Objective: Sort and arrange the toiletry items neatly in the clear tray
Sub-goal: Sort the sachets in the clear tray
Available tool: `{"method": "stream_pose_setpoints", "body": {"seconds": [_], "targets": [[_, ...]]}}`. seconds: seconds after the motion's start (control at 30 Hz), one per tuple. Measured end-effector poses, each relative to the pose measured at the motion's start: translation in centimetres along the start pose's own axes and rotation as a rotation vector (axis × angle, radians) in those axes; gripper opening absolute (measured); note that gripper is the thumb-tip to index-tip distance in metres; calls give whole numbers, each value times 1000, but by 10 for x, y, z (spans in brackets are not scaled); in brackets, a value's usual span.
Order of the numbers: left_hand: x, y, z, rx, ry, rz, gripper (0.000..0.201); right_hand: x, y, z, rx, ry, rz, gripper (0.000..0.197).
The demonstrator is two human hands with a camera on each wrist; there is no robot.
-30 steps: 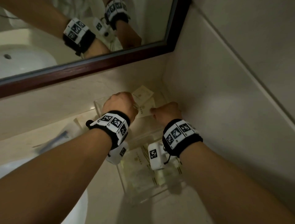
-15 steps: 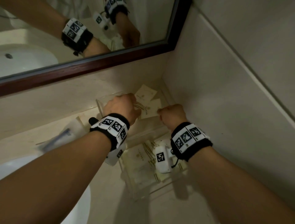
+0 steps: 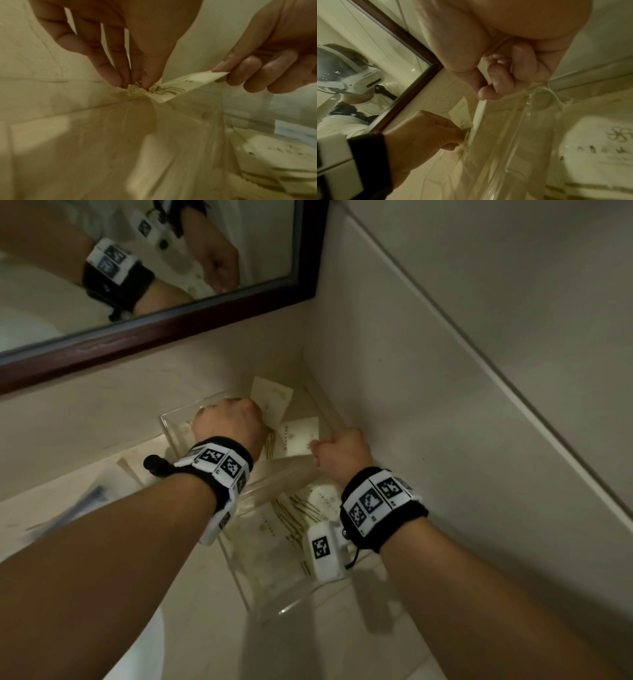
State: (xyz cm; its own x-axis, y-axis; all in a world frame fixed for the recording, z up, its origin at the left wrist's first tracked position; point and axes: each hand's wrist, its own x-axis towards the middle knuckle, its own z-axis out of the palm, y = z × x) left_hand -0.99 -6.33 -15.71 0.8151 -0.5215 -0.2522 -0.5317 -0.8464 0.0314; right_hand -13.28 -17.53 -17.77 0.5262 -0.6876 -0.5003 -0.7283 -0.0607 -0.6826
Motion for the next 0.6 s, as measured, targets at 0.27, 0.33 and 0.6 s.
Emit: {"method": "stream_pose_setpoints", "body": {"seconds": [0.27, 0.33, 0.6], "targets": [[-24, 2, -6, -56, -19, 52, 28, -12, 16, -18, 3, 22, -40, 25], [-39, 0, -9, -70, -30, 82, 29, -18, 26, -25, 22, 5, -45, 25], [-102, -14, 3, -77, -40, 233, 24, -58, 74, -40, 16, -99, -22, 39]]}}
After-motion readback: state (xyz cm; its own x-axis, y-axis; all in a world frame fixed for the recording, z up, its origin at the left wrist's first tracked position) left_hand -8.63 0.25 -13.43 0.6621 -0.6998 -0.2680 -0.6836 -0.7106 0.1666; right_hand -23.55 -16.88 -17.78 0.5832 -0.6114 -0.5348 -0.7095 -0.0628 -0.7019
